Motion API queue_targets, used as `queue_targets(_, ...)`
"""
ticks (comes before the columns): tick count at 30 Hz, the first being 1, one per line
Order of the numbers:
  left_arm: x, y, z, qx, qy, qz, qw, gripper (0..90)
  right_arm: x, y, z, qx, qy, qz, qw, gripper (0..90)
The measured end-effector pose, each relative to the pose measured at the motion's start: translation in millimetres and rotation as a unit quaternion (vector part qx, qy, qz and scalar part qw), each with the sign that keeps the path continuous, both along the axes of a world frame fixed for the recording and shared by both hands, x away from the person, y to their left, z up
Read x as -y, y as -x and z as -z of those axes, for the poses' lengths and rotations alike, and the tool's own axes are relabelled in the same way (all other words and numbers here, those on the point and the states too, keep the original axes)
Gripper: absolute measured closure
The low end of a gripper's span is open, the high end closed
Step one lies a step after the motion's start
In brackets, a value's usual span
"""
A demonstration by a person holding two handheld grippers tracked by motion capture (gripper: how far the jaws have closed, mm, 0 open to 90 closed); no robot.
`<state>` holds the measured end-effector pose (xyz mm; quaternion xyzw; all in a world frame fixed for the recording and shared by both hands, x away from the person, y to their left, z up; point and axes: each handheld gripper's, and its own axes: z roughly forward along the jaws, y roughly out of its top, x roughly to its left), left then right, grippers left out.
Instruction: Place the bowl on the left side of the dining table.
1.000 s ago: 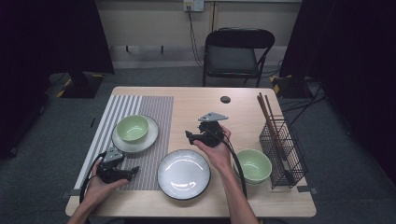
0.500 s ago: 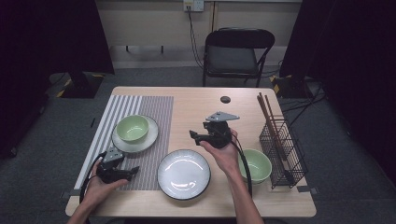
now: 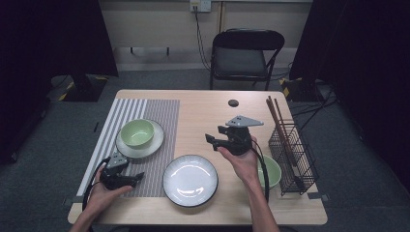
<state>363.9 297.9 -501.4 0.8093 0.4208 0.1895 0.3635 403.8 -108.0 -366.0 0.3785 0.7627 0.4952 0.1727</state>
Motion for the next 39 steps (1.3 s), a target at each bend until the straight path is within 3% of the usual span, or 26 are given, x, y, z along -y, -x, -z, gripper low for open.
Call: queue_targets(39, 0.0, 0.0, 0.0, 0.000, 0.000, 0.000, 1.0000, 19.6, 69.4, 30.9, -4.8, 0.005, -0.032, 0.034, 0.9989, 45.0)
